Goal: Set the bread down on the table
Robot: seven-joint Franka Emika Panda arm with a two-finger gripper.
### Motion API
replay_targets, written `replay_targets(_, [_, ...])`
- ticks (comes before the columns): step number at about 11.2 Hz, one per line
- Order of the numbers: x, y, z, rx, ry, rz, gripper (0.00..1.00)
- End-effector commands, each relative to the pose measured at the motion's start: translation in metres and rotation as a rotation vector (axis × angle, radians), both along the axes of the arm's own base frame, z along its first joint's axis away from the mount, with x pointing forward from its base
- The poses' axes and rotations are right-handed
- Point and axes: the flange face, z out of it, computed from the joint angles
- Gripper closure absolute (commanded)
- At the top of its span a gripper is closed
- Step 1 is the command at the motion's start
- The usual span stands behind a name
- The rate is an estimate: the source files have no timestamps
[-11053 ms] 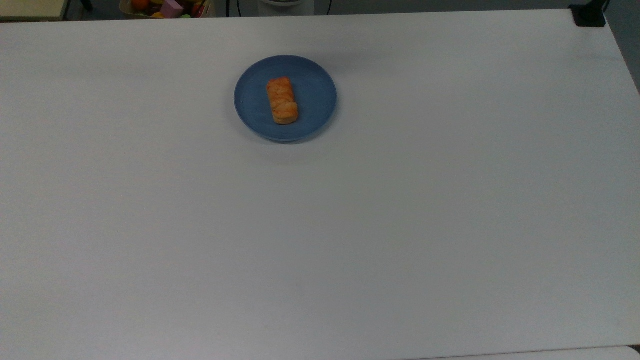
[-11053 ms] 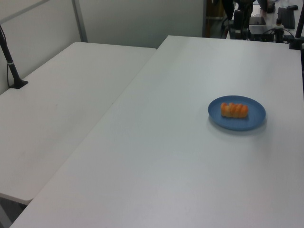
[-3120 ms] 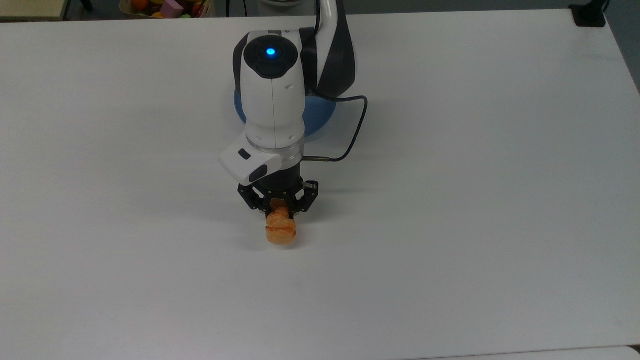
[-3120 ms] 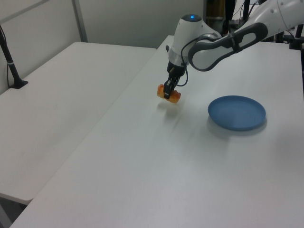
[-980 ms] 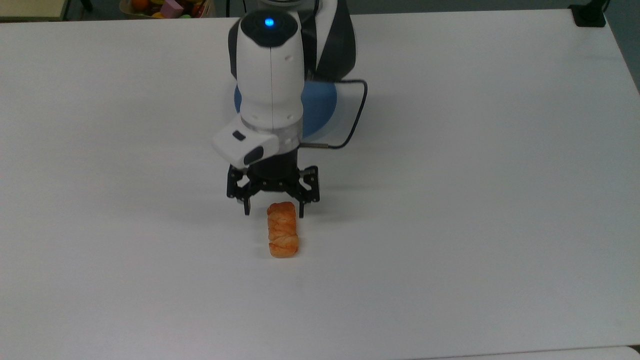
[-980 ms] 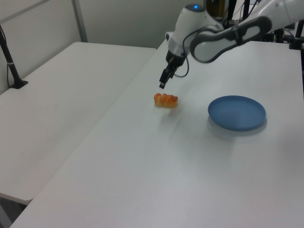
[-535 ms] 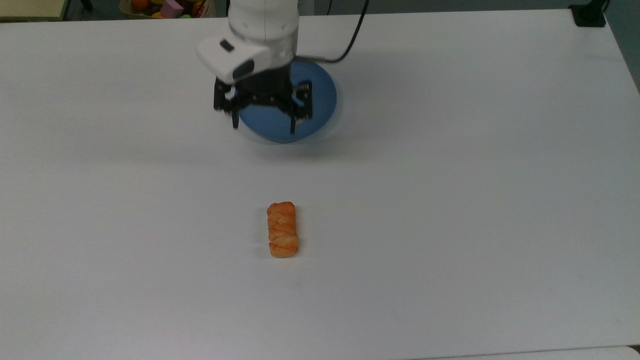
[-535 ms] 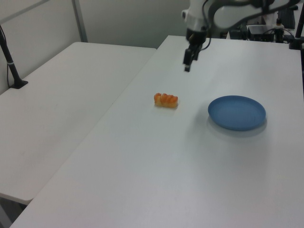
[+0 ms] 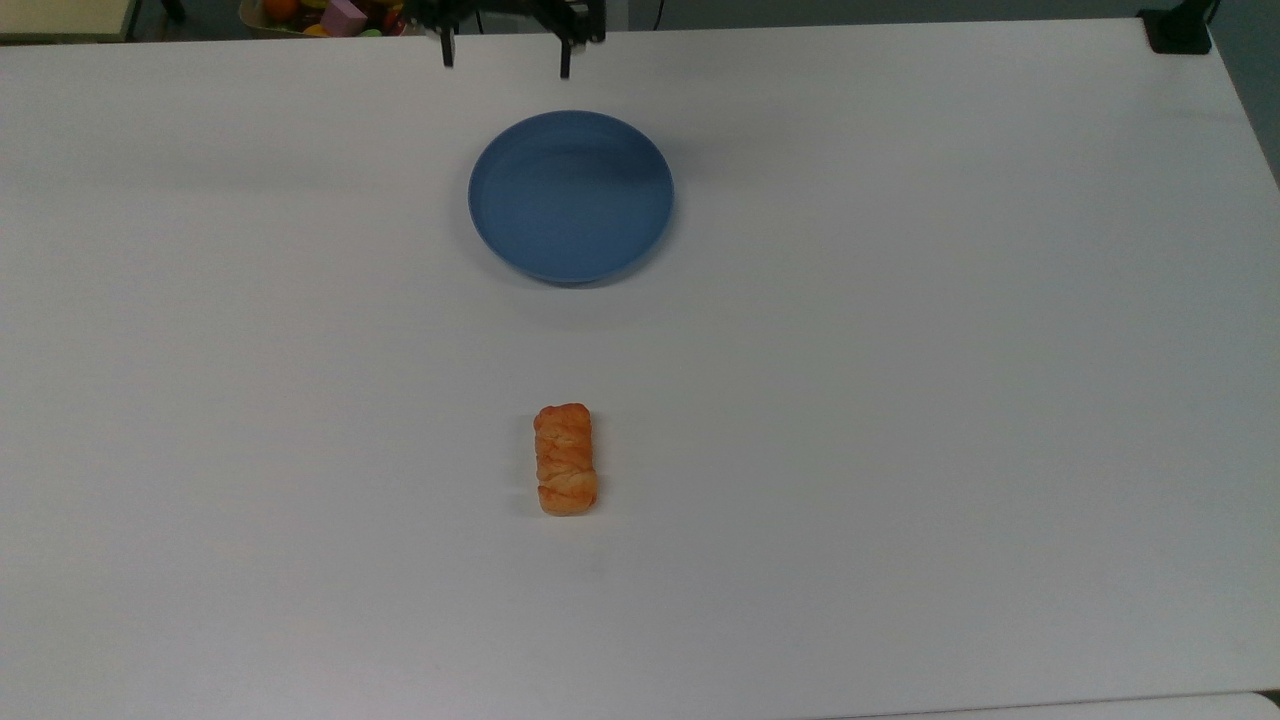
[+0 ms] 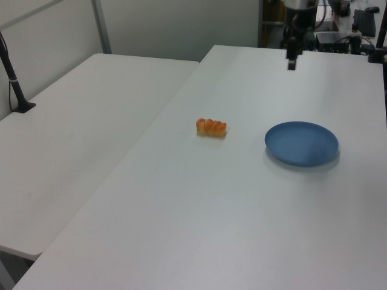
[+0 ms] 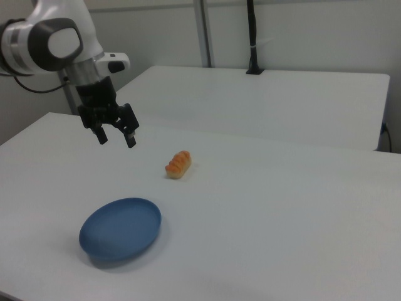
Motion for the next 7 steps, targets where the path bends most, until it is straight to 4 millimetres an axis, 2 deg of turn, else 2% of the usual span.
replay_targets(1, [-0.0243, -0.0122, 0.0019, -0.004, 0.072, -0.008, 0.00])
replay_targets(7, [-0.0180, -0.0159, 0.0064, 0.013, 0.047, -0.017, 0.00])
